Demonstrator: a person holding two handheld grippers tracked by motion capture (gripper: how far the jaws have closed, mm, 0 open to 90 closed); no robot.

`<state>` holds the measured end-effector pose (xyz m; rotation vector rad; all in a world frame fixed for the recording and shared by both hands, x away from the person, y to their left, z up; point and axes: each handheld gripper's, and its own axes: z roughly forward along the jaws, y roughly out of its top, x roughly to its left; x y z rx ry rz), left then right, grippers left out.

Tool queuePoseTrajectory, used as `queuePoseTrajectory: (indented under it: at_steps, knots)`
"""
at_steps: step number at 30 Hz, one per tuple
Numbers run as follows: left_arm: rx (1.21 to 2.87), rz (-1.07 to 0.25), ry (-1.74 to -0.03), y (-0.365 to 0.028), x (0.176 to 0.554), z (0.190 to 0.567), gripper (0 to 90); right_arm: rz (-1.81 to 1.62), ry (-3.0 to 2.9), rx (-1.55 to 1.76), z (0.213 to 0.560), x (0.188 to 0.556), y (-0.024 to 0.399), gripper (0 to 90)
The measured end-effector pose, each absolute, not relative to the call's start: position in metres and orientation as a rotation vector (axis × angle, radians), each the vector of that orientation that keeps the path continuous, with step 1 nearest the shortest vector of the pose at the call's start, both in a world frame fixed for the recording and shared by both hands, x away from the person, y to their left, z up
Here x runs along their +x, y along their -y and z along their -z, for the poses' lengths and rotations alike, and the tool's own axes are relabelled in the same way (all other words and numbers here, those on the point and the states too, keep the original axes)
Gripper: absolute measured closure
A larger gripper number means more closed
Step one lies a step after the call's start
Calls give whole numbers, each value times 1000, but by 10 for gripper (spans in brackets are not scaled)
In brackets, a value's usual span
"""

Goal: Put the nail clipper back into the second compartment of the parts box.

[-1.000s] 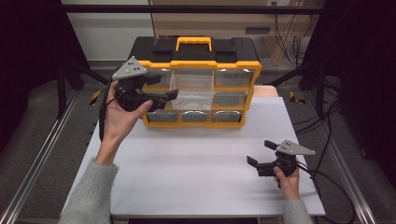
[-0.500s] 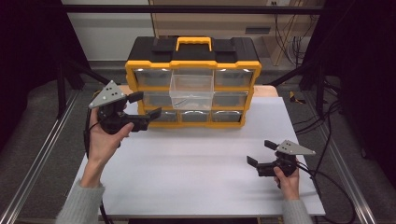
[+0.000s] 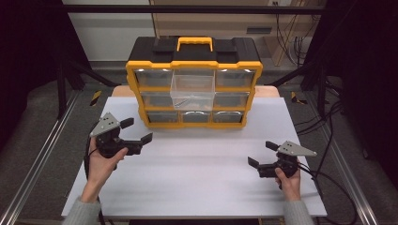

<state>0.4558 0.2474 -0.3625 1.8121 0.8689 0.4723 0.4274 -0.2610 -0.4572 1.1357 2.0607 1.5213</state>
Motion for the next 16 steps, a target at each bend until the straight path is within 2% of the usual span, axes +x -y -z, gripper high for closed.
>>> queuePoseTrajectory:
  at_steps: [9, 16]
  knots:
    - [1779, -473, -905, -264, 443, 406, 57, -1519, -2069, 1137, 458, 427, 260, 4]
    - [1821, -460, -917, -267, 438, 426, 55, -1519, -2065, 1139, 458, 427, 260, 5]
